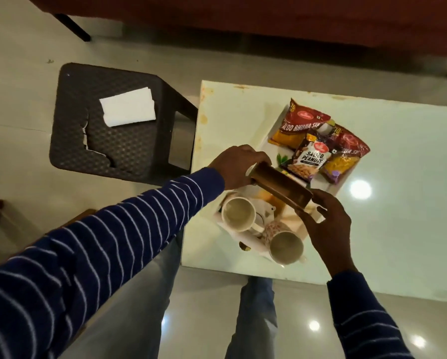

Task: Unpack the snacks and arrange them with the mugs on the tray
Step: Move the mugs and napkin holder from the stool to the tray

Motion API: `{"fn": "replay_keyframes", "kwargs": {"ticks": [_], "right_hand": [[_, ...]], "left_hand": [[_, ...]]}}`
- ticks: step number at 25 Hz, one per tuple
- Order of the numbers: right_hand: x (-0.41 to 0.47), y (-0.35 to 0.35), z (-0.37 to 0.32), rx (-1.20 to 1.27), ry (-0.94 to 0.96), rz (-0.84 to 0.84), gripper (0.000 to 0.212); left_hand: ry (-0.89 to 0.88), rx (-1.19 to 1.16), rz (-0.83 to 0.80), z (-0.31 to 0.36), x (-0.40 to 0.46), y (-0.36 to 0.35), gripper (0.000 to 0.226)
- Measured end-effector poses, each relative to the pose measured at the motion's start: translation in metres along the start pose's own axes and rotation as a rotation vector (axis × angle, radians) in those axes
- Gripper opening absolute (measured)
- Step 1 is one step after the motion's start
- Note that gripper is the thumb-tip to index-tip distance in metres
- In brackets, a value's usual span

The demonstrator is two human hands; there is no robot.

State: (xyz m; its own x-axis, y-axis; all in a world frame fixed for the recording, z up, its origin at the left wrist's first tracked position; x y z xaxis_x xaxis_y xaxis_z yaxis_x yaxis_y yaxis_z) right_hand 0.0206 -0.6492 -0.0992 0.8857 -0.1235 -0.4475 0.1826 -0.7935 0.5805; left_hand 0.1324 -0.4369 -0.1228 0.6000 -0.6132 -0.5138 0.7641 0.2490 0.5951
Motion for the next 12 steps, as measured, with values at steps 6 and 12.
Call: {"fn": "replay_keyframes", "kwargs": {"ticks": [6, 12], "right_hand": [[0.004, -0.011, 0.04, -0.028, 0.02, -0.026, 0.053], [0.008, -0.016, 0.055, -0.018, -0.019, -0.032, 0.054]], "left_hand": [[0.014, 0.122, -0.059, 0.007, 0.017, -0.03, 0.053], [0.021, 0.202, -0.048, 0.004, 0.027, -0.038, 0.054]]}}
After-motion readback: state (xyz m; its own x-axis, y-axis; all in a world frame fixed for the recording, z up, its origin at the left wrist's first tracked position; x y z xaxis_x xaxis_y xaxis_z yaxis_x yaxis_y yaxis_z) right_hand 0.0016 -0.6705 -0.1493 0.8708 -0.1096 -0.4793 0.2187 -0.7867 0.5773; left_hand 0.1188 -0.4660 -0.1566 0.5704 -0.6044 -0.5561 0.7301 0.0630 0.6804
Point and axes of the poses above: each hand's wrist, its own x-axis towards the middle knuckle, its own y-axis out of the back of the hand, z = x × y, the point moved 9 cm from there along x, towards the middle knuckle, and after that the axes turned 8 degrees about -z, right-handed, at the moved point
